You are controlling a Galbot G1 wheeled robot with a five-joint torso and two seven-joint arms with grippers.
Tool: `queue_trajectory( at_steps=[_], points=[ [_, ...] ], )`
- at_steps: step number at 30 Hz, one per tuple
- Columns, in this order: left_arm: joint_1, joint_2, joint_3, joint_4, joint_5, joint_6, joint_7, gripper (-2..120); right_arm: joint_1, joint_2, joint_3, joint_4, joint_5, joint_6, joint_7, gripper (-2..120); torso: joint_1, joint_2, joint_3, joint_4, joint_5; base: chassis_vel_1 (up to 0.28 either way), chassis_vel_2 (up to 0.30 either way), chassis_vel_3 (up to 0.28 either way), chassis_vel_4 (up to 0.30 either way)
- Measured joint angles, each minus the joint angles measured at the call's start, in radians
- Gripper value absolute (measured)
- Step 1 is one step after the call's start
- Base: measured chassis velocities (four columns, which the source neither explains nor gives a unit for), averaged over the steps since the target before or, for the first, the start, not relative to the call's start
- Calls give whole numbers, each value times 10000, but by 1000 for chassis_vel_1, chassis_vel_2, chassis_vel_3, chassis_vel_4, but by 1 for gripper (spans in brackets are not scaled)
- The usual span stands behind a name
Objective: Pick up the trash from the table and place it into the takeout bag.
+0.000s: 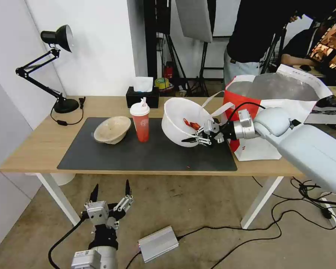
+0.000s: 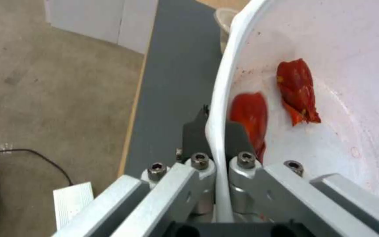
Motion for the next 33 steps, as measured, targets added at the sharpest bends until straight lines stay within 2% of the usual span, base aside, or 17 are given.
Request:
queue_trajectory(
  at_steps=[16,26,33],
  points=[
    [52,-22,63,-2,-27,-41,-2,100,-474,-738,217,893,265,-149,-12,0,0,0,0,0,0,0,0,0,0],
    [27,7,119,26,-17,-93,-13,100,-2041,-1865,1322,2452,545,-307,-54,0,0,0,0,0,1,0,0,0,0],
    [46,-5,188,45,26,-123,-19,100,-2886,-2266,2078,3134,674,-376,-66,0,-1,0,0,-1,1,0,0,0,0]
  ],
)
